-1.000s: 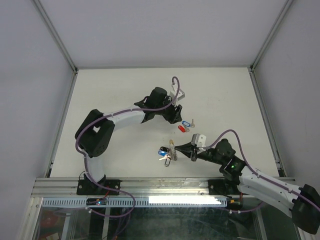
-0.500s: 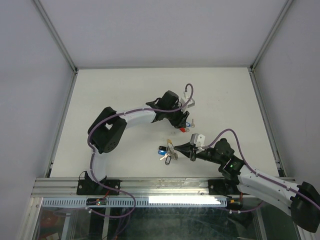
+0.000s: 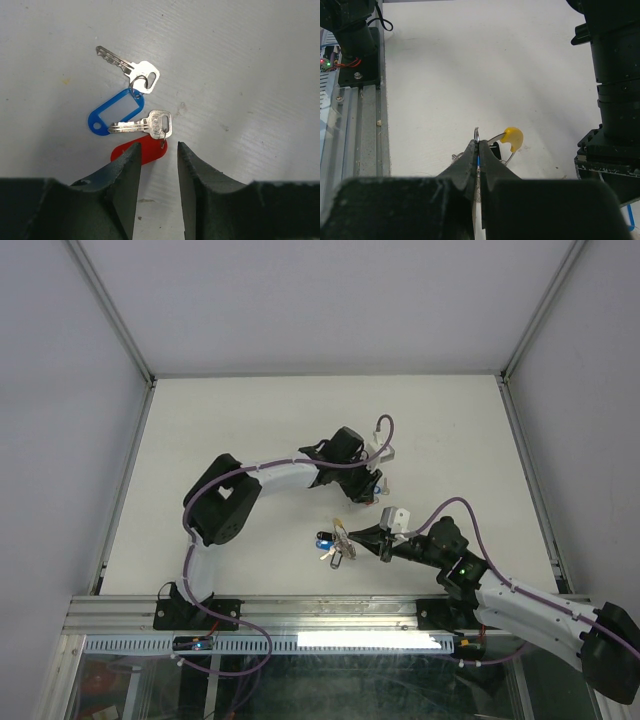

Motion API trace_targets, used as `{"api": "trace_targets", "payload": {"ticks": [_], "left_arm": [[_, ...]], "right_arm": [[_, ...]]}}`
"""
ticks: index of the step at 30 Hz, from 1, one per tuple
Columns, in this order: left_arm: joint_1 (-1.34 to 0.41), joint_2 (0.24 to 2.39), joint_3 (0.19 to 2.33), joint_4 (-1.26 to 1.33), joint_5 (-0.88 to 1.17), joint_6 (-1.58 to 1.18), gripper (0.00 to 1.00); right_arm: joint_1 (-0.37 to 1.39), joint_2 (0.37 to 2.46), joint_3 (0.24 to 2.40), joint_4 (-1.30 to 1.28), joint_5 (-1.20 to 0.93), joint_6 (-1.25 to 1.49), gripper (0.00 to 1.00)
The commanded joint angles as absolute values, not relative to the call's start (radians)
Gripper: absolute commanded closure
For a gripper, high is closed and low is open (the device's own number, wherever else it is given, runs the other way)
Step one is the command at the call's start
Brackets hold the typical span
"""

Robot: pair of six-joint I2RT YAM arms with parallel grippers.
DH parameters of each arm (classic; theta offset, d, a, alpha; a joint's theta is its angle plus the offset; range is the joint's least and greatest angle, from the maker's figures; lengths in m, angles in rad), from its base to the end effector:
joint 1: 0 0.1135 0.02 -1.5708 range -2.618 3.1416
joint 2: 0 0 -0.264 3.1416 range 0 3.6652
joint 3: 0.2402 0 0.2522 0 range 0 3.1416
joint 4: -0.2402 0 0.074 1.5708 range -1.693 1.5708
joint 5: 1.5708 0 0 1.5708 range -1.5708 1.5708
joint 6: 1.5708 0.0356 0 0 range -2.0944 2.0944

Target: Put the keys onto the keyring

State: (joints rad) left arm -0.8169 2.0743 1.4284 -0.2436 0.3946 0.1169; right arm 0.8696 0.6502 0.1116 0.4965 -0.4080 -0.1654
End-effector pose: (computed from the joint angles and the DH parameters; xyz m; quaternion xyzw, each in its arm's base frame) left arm 0.2956 -0.3348 0.1622 0.4745 0.7958 -0.2859 0.2444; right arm 0.0908 0.1295 0.1947 -0.4715 0.5449 0.3710 0.5857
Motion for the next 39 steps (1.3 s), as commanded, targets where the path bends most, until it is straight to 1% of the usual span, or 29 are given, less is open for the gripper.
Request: {"api": "trace_targets", "payload": {"ticks": [1, 11, 19, 24, 27, 29, 30, 39], "left_arm": [[-0.834, 2.086, 1.480, -0.222, 0.407, 0.128, 0.67], [-0.840, 2.106, 1.490, -0.225, 0.383, 0.141, 0.66], [-0.848, 2.124, 1.506, -0.236, 0.380, 0.150, 0.68], [-0.847, 2.125, 1.503, -0.236, 0.383, 0.152, 0.78], [-0.847, 2.124, 1.502, -0.241, 0.383, 0.154, 0.89], [-0.847, 2.120, 1.502, -0.247, 0.378, 0.158, 0.98], [-0.847, 2.117, 1.501, -0.248, 0.376, 0.159, 1.00], [-0.826, 1.994, 1.459, -0.243, 0.416, 0.175, 1.00]], "right_arm": [[0.875, 0.656, 0.141, 0.578, -0.410, -0.160, 1.00], [0.874, 0.664, 0.141, 0.587, -0.416, -0.155, 1.00], [0.874, 0.670, 0.136, 0.598, -0.414, -0.150, 1.00], [0.874, 0.675, 0.135, 0.601, -0.413, -0.150, 1.00], [0.874, 0.674, 0.134, 0.603, -0.413, -0.149, 1.00], [0.874, 0.671, 0.131, 0.604, -0.411, -0.147, 1.00], [0.874, 0.669, 0.130, 0.604, -0.410, -0.147, 1.00], [0.874, 0.648, 0.128, 0.601, -0.397, -0.155, 1.00]]}}
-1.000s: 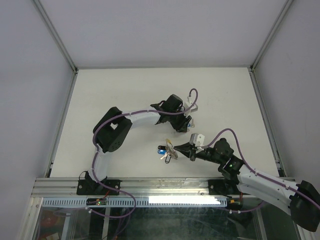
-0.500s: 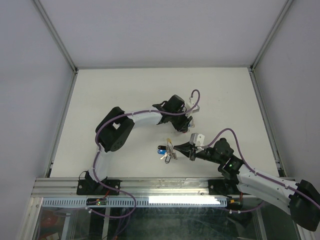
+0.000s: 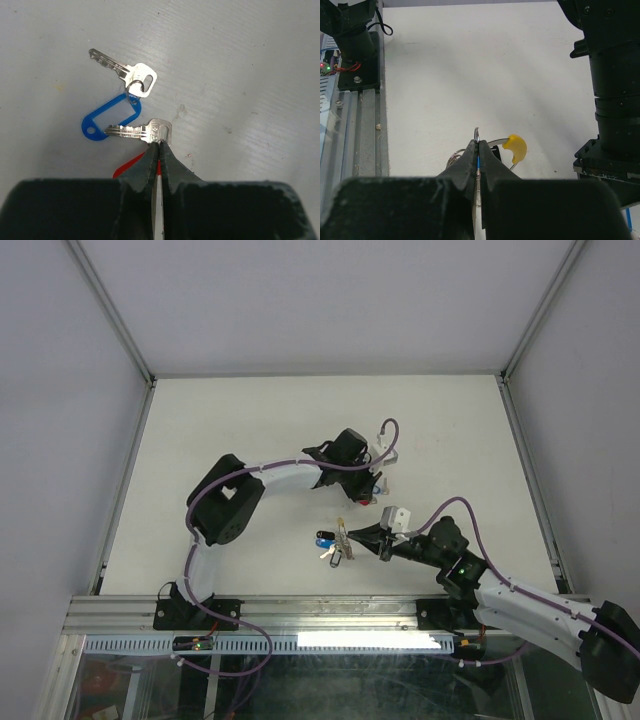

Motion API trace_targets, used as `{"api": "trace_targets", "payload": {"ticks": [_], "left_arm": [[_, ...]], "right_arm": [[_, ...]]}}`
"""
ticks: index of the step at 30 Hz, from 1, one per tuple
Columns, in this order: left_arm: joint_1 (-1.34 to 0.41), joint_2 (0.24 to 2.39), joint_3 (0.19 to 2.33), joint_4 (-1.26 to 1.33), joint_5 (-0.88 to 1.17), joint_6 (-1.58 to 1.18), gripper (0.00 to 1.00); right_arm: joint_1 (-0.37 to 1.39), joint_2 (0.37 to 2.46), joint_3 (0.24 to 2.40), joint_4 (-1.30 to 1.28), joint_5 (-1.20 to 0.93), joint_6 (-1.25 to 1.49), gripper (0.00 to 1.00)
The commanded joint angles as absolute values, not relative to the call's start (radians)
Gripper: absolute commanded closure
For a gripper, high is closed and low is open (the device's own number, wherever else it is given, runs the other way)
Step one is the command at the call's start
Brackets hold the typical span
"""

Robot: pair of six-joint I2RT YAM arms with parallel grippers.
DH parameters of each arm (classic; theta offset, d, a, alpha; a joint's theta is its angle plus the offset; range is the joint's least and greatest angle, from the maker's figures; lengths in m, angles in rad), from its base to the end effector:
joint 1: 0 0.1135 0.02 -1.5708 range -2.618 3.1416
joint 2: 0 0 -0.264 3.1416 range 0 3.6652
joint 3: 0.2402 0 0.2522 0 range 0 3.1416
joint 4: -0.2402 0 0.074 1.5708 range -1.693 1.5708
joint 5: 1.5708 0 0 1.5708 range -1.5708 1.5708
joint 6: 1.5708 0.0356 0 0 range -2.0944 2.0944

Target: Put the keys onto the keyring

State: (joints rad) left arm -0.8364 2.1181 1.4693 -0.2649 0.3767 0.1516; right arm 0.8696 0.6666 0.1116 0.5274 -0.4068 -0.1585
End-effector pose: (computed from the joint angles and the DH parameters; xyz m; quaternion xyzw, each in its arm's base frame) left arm 0.2947 -0.3459 0.1539 0.4940 0.7900 -0.2734 0.2391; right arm 0.0918 0.1306 0.1957 -0.4678 0.5420 0.3735 0.5898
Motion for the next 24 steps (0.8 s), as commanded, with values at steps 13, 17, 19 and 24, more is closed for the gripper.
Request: {"api": "trace_targets", "payload": {"ticks": [13, 17, 19, 24], "left_arm": [[-0.796, 1.673, 1.243, -0.155, 0.288, 0.145, 1.00], [-0.795, 1.536, 1.170, -0.116, 0.273, 0.118, 1.00], [-0.796, 1.477, 1.135, -0.097, 0.256, 0.106, 1.00], [-0.795, 1.297, 0.980, -0.032, 0.227, 0.126, 1.00]], "right_arm": [[0.874, 0.652, 0.113, 0.657, -0.379, -0.155, 1.00], [0.874, 0.657, 0.101, 0.711, -0.360, -0.159, 1.00], [0.874, 0.653, 0.087, 0.761, -0.337, -0.162, 1.00], [0.874, 0.658, 0.064, 0.845, -0.314, -0.156, 1.00]]}}
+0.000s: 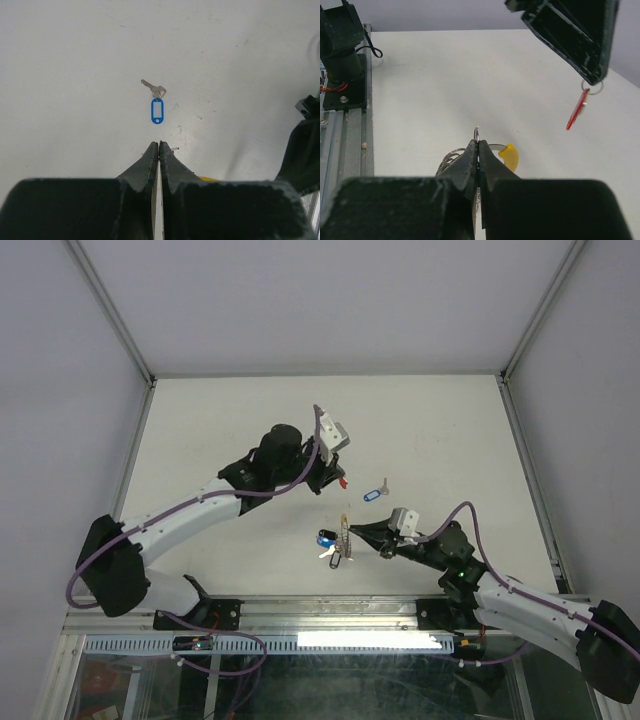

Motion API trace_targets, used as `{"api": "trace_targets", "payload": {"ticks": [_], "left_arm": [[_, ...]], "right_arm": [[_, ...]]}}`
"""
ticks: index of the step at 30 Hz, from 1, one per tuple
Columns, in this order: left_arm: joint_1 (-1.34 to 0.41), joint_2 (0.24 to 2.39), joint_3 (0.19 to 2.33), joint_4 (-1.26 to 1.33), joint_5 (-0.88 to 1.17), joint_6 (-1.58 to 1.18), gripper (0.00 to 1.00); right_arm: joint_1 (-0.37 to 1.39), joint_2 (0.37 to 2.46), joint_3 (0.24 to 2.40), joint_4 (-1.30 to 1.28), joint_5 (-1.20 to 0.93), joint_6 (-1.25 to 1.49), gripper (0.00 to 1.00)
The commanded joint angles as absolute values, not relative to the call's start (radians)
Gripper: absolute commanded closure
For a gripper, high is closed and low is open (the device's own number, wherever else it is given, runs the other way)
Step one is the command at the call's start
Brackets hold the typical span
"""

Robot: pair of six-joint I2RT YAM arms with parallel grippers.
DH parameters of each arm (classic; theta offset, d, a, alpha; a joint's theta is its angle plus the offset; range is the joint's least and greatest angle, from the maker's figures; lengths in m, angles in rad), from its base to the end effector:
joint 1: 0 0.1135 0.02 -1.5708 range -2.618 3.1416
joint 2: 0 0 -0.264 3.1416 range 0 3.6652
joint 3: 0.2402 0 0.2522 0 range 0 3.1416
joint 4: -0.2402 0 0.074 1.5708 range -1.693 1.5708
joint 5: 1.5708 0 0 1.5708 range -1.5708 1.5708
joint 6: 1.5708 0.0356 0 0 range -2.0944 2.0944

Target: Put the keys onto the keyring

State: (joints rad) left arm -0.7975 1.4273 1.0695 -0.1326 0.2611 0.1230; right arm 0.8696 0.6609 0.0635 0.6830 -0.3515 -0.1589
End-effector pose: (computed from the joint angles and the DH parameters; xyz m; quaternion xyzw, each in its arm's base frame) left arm 0.2228 -0.2414 0.2941 0.4377 0.7321 -0.2741 0.4443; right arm 0.0906 0.1263 0.1966 -0.4396 0.5163 0.3632 0.6389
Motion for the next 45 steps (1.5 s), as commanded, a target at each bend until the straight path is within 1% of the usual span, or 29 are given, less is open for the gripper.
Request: {"api": "trace_targets", "payload": {"ticks": [1, 3, 7, 11, 15, 20, 26, 33, 45], "left_arm": [[-0.796, 1.260, 0.947, -0.014, 0.246, 0.145, 1.00], [-0.797, 1.179, 0.858, 0.040, 0.286, 0.198, 1.00], [-0.796, 1.038, 0.712, 0.099, 0.298, 0.286, 1.00], [-0.796, 0.961, 0.636, 0.095, 0.336, 0.373, 1.00], [-0.796, 0.929, 0.595, 0.079, 0.401, 0.467, 1.00], [-0.796, 0.906, 0.573, 0.045, 0.474, 0.579, 1.00], [-0.796, 0.887, 0.555, -0.011, 0.587, 0.747, 1.00], [-0.796, 0.892, 0.587, -0.109, 0.663, 0.919, 1.00], [-0.800, 0.916, 0.625, -0.116, 0.744, 0.988, 1.00]], "right_arm": [[0.874, 0.663, 0.063, 0.852, -0.317, -0.156, 1.00], [0.874, 0.677, 0.060, 0.875, -0.320, -0.154, 1.00], [0.874, 0.707, 0.051, 0.933, -0.342, -0.153, 1.00], [0.874, 0.761, 0.053, 0.996, -0.382, -0.164, 1.00], [0.874, 0.846, 0.064, 1.056, -0.444, -0.192, 1.00], [0.874, 0.965, 0.070, 1.163, -0.485, -0.212, 1.00], [0.872, 1.045, 0.094, 1.206, -0.565, -0.223, 1.00], [0.829, 1.141, 0.100, 1.333, -0.666, -0.141, 1.00], [0.797, 1.277, 0.131, 1.501, -0.727, -0.015, 1.00]]}}
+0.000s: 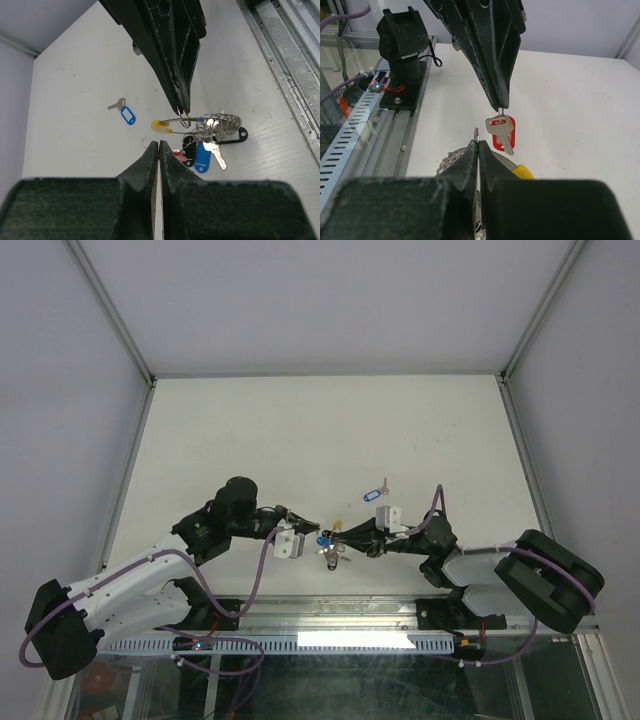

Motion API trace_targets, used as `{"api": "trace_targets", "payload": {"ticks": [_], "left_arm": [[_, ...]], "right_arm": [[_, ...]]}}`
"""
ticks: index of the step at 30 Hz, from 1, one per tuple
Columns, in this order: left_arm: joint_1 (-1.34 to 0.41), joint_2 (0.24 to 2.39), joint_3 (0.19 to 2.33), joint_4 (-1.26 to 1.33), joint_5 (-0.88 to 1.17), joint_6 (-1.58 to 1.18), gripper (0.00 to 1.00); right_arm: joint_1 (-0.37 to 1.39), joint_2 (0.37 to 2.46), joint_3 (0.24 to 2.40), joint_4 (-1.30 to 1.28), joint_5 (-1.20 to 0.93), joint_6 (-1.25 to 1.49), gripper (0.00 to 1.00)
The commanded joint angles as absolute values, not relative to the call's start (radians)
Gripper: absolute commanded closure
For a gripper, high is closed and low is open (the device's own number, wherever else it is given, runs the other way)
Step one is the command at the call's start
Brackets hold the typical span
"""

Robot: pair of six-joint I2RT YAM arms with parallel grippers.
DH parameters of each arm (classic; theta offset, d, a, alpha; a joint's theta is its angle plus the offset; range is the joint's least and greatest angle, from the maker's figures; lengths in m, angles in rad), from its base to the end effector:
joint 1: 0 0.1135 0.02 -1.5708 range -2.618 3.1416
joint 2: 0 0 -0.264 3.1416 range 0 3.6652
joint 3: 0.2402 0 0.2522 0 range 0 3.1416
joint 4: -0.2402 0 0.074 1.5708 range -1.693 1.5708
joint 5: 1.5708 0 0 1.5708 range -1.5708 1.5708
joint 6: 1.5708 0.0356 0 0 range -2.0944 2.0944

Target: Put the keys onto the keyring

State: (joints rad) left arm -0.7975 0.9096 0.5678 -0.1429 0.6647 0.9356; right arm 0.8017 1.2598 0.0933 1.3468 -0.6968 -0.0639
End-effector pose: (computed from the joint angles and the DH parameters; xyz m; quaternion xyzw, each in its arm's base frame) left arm 0.1233 -0.1578 0.2487 0.7259 0.3955 -0.2450 0.5066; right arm 0.1160 0.1527 0.1814 -0.4905 0.4366 0.4642 0.5943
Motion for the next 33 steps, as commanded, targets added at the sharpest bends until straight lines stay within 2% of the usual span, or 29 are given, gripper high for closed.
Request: {"api": "trace_targets", "payload": {"ticks": [1, 33], "left_arm": [[-0.802, 0.919, 0.630, -0.115, 0.745, 0.987, 1.00], [-0.847, 0.930, 0.632, -0.100, 0.765, 0.973, 1.00]], "right_arm": [[0.797, 1.281, 0.135, 1.501, -0.734, -0.011, 1.00], [0.797, 1.273, 0.137, 1.470, -0.641, -0.002, 1.00]]}}
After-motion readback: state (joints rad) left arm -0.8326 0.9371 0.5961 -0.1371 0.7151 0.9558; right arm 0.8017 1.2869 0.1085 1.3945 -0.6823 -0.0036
